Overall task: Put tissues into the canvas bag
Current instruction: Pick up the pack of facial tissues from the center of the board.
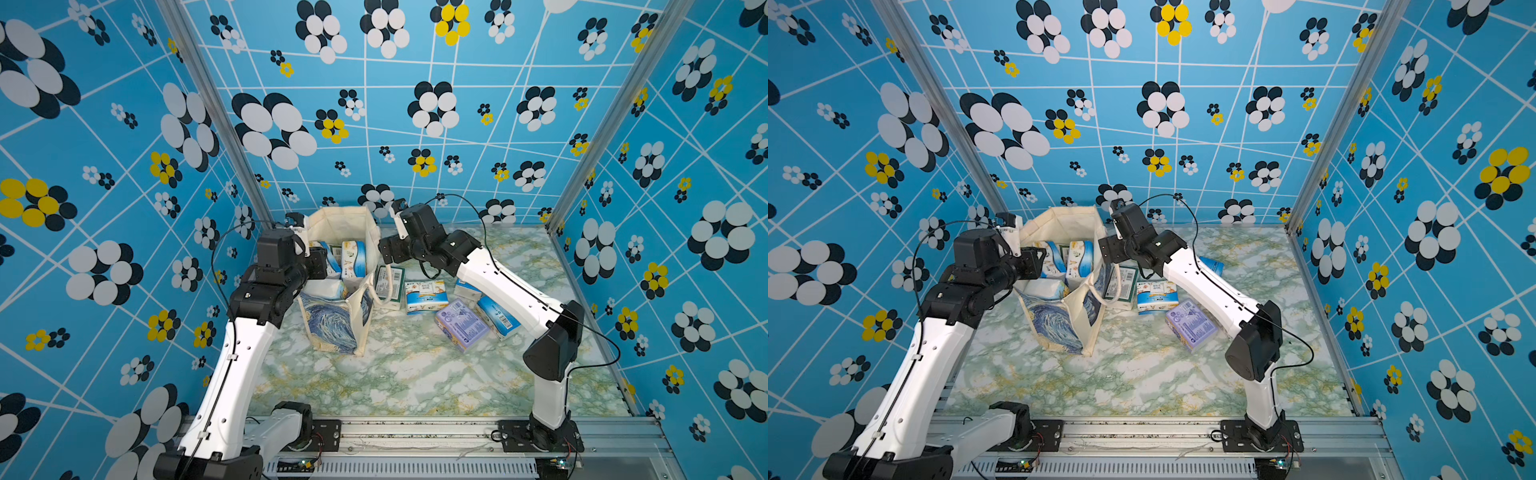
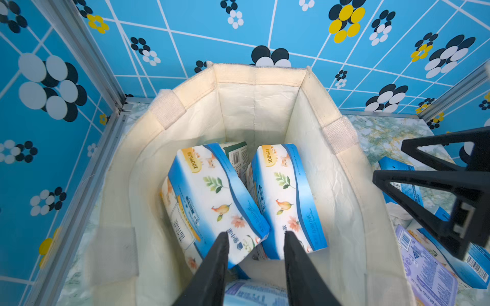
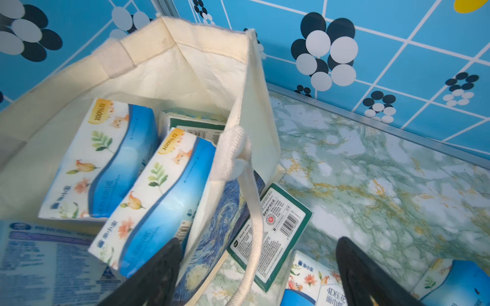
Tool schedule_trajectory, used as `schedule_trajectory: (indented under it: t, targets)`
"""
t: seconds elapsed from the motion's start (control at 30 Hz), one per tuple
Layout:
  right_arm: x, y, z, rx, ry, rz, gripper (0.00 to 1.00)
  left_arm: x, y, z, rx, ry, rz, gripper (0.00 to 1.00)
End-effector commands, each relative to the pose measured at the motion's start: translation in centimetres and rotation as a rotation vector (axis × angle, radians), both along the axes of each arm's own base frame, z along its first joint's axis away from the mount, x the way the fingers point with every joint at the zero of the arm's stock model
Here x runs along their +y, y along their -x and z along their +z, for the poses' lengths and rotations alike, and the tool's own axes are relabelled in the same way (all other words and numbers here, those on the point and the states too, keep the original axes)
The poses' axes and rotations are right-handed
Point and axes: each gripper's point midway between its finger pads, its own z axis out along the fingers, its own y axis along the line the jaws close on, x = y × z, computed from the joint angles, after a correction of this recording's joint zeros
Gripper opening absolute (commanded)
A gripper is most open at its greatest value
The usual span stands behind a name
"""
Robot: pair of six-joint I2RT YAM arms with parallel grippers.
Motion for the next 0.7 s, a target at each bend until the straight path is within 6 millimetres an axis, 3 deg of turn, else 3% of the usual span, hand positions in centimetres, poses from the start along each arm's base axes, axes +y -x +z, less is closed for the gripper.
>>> schedule_trajectory:
  t: [0.0,0.27,0.3,0.43,0.67]
  targets:
    - [-4.0,0.2,1.2,-0.018,-0.034,-0.072,0.93,0.4,1.6,0.9,-0.039,0.005,0.015,0.38]
    - [-12.5,2.1,-4.7,0.118,0.202,-0.141,0.95,-3.6,3.3,2.5,-0.08,0.068,-0.188,0.38]
    - [-13.1,2.9,-6.3,0.151,0.237,-0.109,0.97,-3.8,3.2,2.5,-0.082,0.065,-0.19,0.38]
    - [-14.6,4.6,-9.3,0.243,0.364,-0.012,0.99,-4.3,3.1,2.5,-0.087,0.071,-0.205,0.38]
    - [-24.6,4.9,-12.8,0.368,0.558,-0.409,0.99,-5.2,3.2,2.1,-0.078,0.078,-0.232,0.38]
